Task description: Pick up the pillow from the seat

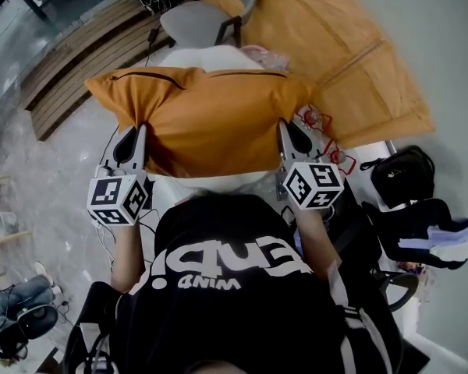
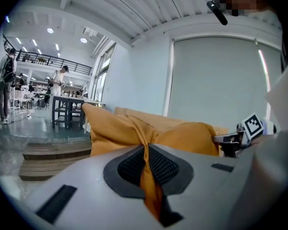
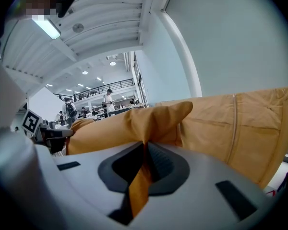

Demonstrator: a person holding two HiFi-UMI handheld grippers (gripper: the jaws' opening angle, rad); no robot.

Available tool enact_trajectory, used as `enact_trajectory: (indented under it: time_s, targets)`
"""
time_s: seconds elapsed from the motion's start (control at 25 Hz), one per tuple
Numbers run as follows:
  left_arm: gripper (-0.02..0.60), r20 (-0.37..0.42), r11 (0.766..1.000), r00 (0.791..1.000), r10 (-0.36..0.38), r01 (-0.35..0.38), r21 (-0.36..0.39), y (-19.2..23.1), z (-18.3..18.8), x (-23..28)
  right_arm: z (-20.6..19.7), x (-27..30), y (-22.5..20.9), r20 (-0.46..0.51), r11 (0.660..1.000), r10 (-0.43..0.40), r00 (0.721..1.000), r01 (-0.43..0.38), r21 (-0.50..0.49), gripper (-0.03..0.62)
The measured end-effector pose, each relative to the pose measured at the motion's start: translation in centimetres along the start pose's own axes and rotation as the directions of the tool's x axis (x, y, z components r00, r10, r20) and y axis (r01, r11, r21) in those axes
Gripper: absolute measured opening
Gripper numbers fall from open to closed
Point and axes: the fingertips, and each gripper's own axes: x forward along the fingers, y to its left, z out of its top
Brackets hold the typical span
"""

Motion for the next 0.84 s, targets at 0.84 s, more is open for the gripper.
enact_trajectory:
  time_s: [0.84]
  targets:
    - [0.026, 0.049, 1.0, 0.999, -0.001, 0.0, 0.017, 1.3, 3.1, 1.5, 3.0, 2.4, 0.3, 0.038, 0.998, 0.034, 0.999, -0.032, -0.05, 0.042]
